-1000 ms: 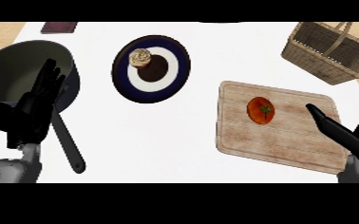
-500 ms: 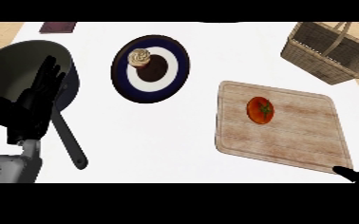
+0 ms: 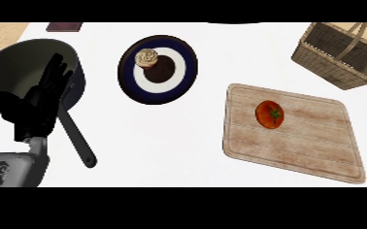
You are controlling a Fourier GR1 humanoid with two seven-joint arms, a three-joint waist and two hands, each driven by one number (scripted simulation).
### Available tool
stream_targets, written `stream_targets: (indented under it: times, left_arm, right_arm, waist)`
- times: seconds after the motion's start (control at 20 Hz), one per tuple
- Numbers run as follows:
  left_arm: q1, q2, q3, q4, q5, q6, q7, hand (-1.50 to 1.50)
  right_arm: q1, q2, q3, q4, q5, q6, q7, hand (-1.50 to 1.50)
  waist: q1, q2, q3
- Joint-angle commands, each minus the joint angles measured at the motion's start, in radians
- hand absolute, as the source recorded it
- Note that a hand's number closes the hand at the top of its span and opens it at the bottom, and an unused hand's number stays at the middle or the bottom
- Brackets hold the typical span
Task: Pick the tomato from the cutting board and place it in the basket
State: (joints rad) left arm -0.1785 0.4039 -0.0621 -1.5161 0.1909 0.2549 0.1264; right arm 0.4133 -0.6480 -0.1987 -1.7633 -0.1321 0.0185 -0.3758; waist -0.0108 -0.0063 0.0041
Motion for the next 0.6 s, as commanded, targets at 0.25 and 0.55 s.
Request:
stream_targets:
  times: [0.25,0.55]
  left_arm:
    - [-0.016,-0.075,0.001,0.081,-0.049,0.000,-0.008,0.00]
    - [-0.038,-0.063,0.063,0.130,-0.054,-0.064,-0.026,0.00]
  right_arm:
    - [-0.141,0.175,0.093,0.033,0.084,-0.039,0.012,-1.50]
    - [-0.229,0.257,0.108,0.202,0.180,-0.047,-0.092,-1.50]
  waist:
    - [0.009,0.007,-0.004]
    - [0.007,0.008,-0.004]
